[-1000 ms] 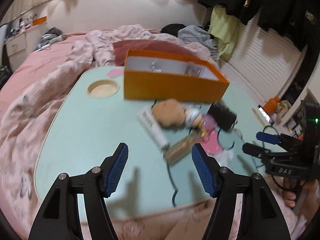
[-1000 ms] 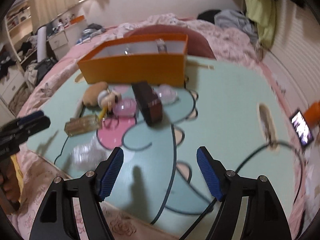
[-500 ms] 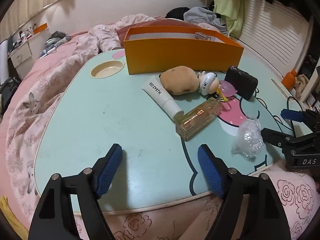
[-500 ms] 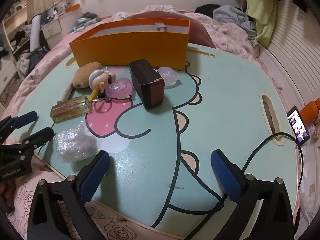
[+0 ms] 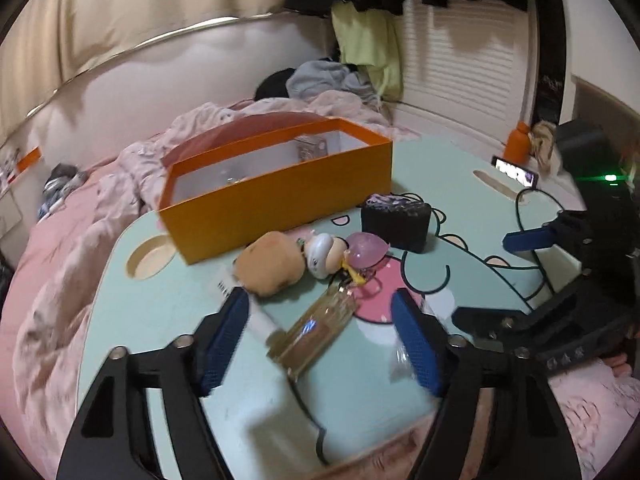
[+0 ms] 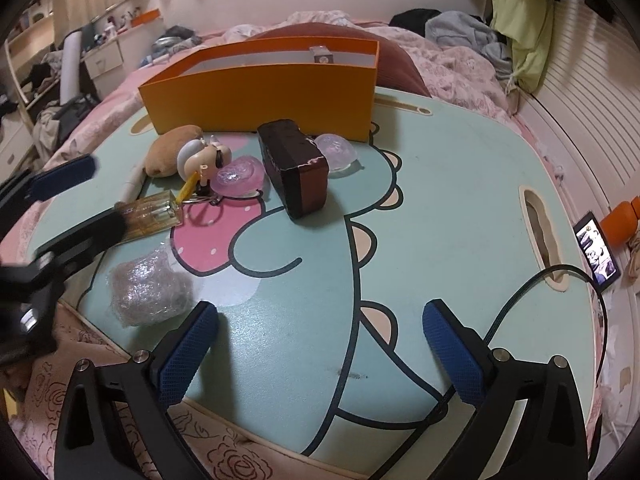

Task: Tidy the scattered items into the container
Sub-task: 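Grasp the glass perfume bottle with the left gripper while the right gripper grasps the bubble-wrap bag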

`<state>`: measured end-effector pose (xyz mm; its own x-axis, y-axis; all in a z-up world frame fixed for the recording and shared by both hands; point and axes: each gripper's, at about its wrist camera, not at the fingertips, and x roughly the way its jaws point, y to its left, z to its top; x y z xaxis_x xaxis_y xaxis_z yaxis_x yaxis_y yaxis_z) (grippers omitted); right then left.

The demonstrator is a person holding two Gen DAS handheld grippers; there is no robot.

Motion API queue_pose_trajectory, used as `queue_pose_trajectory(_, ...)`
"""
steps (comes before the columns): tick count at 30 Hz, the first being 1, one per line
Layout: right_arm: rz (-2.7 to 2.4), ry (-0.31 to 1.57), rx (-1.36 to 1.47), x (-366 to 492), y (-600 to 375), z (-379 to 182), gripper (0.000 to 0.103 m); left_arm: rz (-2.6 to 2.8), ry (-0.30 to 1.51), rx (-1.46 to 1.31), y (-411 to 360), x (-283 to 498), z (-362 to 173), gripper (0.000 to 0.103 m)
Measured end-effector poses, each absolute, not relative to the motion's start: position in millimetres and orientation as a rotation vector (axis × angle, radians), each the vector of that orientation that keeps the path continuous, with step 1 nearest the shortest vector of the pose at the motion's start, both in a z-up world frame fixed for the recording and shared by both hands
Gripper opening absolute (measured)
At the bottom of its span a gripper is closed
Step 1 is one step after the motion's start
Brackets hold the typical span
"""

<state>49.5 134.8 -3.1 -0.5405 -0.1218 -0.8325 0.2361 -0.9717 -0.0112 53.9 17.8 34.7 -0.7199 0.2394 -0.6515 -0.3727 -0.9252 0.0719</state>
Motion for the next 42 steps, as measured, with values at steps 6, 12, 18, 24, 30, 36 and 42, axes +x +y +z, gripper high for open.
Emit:
queue_pose_trajectory(6,-2.585,0.18,1.383,49.4,135.2,-3.4,0.102,2.511,0.295,-1.031,30.1,39.3,20.4,0.051)
queue_pose_trajectory(12,-2.585,0.179,1.382,49.2,134.9,-3.5,0.102,2.522,0.147,-1.194,20.9,30.2,13.1,0.031)
queue_pose_trajectory(18,-2.586,0.178,1.382,49.2,135.7,-3.6,0.103,2.543,0.192,-1.19,25.8,40.5,9.7,0.021)
queue_pose_trajectory(24,-2.588,0.177,1.383,49.6,135.6,-3.4,0.103,2.587,0.082,-1.108,10.3,47.3,20.4,0.019)
queue_pose_trajectory(30,-2.589,0.173,1.383,49.8,135.6,-3.1,0.102,2.617,-0.036,-0.996,-7.1,66.2,42.9,0.019)
queue_pose_trajectory(36,-2.556,-0.017,1.285,55.0,150.7,6.0,0.099,2.637,-0.086,-0.984,-22.3,83.1,52.6,0.019)
queue_pose_trajectory(42,-2.467,-0.091,1.091,65.4,145.2,26.7,0.097,2.678,-0.137,-1.005,-39.6,92.2,50.6,0.019)
